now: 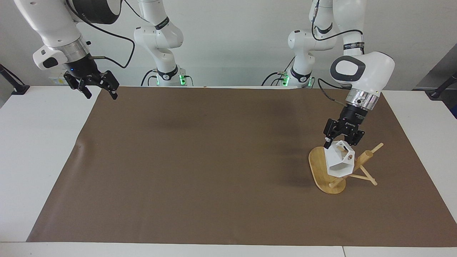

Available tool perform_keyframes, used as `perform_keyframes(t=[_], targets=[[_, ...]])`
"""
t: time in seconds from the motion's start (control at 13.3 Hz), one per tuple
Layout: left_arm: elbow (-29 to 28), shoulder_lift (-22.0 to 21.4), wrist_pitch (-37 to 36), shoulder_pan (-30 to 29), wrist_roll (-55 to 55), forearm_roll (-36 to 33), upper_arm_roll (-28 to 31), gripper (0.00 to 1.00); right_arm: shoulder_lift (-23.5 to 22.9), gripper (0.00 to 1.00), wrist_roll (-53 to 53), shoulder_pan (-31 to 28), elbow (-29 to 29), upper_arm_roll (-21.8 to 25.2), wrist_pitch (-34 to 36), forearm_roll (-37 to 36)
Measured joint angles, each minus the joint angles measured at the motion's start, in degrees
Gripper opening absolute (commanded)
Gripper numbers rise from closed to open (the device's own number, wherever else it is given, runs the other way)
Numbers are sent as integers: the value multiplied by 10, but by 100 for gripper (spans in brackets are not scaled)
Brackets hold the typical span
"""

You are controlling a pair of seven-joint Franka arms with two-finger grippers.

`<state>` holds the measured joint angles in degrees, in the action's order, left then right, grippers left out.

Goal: Hang cup on rack
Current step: 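Lower the cup onto the rack peg with the left gripper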

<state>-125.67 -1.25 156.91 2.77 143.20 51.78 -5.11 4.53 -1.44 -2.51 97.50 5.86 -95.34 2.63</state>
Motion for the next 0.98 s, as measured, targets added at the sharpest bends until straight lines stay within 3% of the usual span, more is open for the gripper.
perform_keyframes(t=[0.15,0.23,0.3,0.98], targets=[[0,3,8,0,15,0,0,6,1,100,3,0,2,0,1,0],[0,5,9,0,17,0,0,62,1,100,3,0,3,0,1,0],[0,6,10,0,17,0,0,94,1,100,3,0,3,0,1,0],[8,1,-25,-2,20,0,3,94,2,100,3,0,5,0,2,0]])
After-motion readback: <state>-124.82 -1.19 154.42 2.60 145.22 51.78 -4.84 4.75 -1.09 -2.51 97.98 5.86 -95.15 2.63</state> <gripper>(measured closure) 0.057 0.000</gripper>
